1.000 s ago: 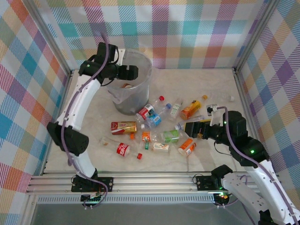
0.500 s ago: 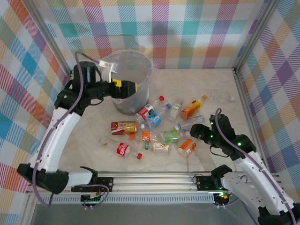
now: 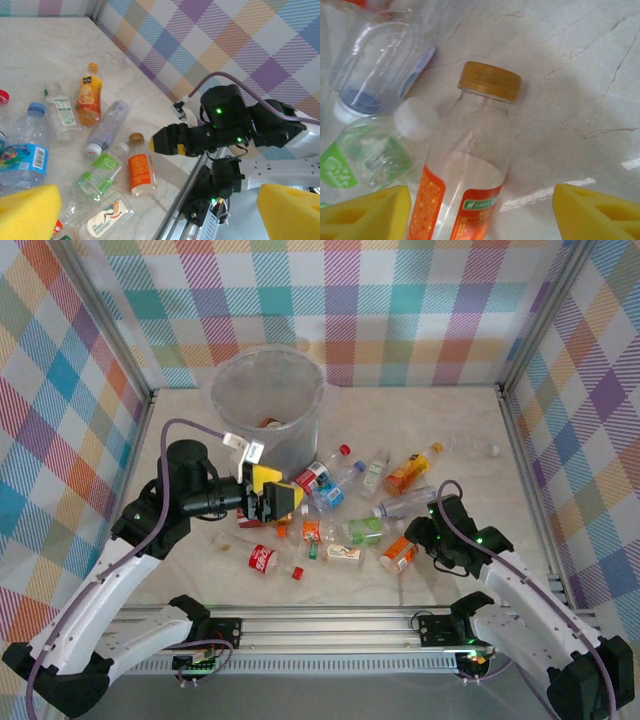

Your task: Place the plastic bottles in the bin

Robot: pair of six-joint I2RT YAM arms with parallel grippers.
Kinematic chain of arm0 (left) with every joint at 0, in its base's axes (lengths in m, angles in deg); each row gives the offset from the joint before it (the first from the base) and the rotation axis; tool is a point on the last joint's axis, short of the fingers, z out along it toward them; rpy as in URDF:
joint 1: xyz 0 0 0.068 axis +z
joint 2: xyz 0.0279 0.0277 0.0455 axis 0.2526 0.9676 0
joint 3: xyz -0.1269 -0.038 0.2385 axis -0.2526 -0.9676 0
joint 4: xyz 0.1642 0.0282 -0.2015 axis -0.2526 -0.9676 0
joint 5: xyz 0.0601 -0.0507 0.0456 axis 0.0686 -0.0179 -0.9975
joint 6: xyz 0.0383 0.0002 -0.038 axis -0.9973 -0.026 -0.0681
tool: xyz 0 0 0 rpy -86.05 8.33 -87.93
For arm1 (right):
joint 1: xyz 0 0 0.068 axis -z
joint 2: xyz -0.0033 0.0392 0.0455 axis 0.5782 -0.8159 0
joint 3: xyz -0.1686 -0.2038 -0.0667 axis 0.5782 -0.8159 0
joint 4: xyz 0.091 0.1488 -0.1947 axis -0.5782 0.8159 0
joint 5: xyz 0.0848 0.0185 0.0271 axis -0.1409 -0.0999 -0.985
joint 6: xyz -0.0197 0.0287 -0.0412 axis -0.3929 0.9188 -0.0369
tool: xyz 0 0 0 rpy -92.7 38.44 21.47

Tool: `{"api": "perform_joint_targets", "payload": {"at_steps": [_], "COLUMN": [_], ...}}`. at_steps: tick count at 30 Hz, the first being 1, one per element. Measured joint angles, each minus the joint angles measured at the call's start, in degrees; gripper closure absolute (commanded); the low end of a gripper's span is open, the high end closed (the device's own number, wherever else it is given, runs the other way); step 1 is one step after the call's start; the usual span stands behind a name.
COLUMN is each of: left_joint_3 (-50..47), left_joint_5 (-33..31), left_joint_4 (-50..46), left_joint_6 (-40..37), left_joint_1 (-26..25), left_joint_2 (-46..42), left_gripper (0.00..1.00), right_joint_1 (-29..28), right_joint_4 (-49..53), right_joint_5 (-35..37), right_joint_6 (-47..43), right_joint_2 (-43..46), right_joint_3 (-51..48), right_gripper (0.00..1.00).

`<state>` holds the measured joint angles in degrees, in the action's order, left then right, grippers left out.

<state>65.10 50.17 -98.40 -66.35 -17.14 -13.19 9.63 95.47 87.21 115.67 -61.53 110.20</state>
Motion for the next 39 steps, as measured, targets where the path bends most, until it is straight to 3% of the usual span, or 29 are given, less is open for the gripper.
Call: {"api": "perform_joint_targets", "payload": {"at_steps": [25,28,33,39], "left_joint_3": [-2.8,-3.3,-4.0,-4.4], "left_joint_5": [0.9,0.6,0.4,0.1], "left_joint_4": [-0.8,-0.8,-0.7,0.4], "left_joint_6": [-1.5,-1.4,-0.2,1.7], "left_joint_1": [-2.4,-3.2,-4.3,-7.8], "left_joint_2": [1.0,1.0,1.4,4.6], "left_gripper": [0.00,0.00,0.00,0.01], "right_joint_1": [1.7,1.7,1.7,1.7], "right_joint_4": [-19.0,-20.5,-21.4,-20.3], "right_joint_5": [-3.2,-3.2,-3.1,-2.5], "right_joint_6": [3.8,3.6,1.6,-4.0], "right_joint_2": [-16.0,-17.2,-16.0,-7.0], "right_joint_3": [-4.8,-4.9,-4.9,-4.5], "right_gripper": [0.34,0.39,0.45,0.49]}}
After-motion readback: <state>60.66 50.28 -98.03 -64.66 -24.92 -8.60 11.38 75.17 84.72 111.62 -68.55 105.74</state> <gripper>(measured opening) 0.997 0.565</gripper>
